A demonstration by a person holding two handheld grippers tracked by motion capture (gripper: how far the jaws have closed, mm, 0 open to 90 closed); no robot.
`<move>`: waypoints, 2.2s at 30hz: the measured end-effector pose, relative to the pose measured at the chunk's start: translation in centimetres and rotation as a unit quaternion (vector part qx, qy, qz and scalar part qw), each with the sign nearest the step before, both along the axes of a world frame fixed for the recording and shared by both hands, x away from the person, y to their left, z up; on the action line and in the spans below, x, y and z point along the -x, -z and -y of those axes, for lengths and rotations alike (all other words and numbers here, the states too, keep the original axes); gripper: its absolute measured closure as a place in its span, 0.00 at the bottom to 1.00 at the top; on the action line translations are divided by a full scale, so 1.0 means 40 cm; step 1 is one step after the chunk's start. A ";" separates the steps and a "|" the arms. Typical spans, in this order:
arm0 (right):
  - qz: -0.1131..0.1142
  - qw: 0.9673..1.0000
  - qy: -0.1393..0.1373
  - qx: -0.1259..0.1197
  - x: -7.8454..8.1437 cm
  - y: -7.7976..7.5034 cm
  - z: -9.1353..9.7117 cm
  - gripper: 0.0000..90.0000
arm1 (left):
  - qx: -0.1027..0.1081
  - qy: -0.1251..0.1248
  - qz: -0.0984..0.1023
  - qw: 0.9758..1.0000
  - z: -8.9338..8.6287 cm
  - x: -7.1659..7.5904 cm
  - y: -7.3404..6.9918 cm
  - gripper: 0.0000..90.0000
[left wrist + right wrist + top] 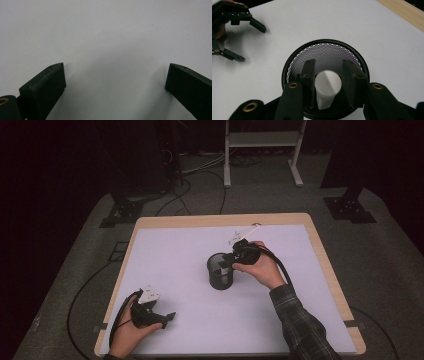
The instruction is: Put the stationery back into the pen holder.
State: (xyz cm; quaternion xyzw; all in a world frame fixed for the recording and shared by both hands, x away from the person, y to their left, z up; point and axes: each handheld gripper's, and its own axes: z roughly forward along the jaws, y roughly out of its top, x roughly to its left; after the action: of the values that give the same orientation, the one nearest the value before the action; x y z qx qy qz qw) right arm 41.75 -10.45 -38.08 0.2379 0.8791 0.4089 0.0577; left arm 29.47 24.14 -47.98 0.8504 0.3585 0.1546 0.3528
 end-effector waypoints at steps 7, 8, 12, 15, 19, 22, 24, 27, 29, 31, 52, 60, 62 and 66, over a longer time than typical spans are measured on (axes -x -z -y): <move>0.003 1.000 -0.004 -0.016 0.009 -0.020 0.016 0.67 | -0.001 0.001 0.001 1.000 0.000 0.000 0.000 0.02; 0.005 1.000 -0.003 -0.016 0.010 -0.023 0.019 0.67 | -0.001 0.001 0.001 1.000 0.000 0.000 0.000 0.02; 0.009 1.000 -0.002 -0.017 0.014 -0.031 0.028 0.67 | -0.001 0.001 0.001 1.000 0.000 0.000 0.000 0.02; 0.011 1.000 0.000 -0.015 0.019 -0.037 0.038 0.67 | -0.001 0.001 0.001 1.000 0.000 0.000 0.000 0.02; 0.013 1.000 0.004 -0.015 0.023 -0.041 0.053 0.67 | 0.000 0.000 0.001 1.000 0.000 0.000 0.000 0.02; 0.013 1.000 0.010 -0.015 0.028 -0.040 0.072 0.66 | 0.000 0.000 0.001 1.000 0.000 0.000 0.000 0.02; 0.014 1.000 0.018 -0.015 0.032 -0.038 0.090 0.65 | 0.000 0.000 0.001 1.000 0.000 0.000 0.000 0.02; 0.016 0.999 0.025 -0.023 0.035 -0.032 0.115 0.61 | -0.001 0.000 0.001 1.000 0.000 0.000 0.000 0.02; 0.014 0.999 0.030 -0.024 0.038 -0.027 0.132 0.55 | -0.001 0.000 0.001 1.000 0.000 0.000 0.000 0.02; 0.018 0.999 0.035 -0.023 0.043 -0.020 0.148 0.49 | -0.001 0.000 0.001 1.000 0.000 0.000 0.000 0.02; 0.029 0.994 0.105 -0.012 0.156 0.072 0.309 0.30 | -0.001 0.001 0.001 1.000 0.000 0.001 0.000 0.02; 0.021 0.992 0.126 -0.001 0.196 0.118 0.351 0.27 | -0.001 0.001 0.001 1.000 0.000 0.001 0.000 0.02; 0.019 0.991 0.131 -0.003 0.207 0.126 0.363 0.27 | -0.001 0.001 0.001 1.000 0.000 0.001 0.000 0.02; 0.017 0.990 0.139 0.000 0.230 0.146 0.385 0.26 | -0.001 0.001 0.001 1.000 0.000 0.001 0.000 0.02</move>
State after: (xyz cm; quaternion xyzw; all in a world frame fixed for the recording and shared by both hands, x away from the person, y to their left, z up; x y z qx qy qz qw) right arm 32.55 -25.84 -43.92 0.3511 0.8363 0.4007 0.1292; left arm 29.44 24.14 -47.96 0.8510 0.3572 0.1558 0.3521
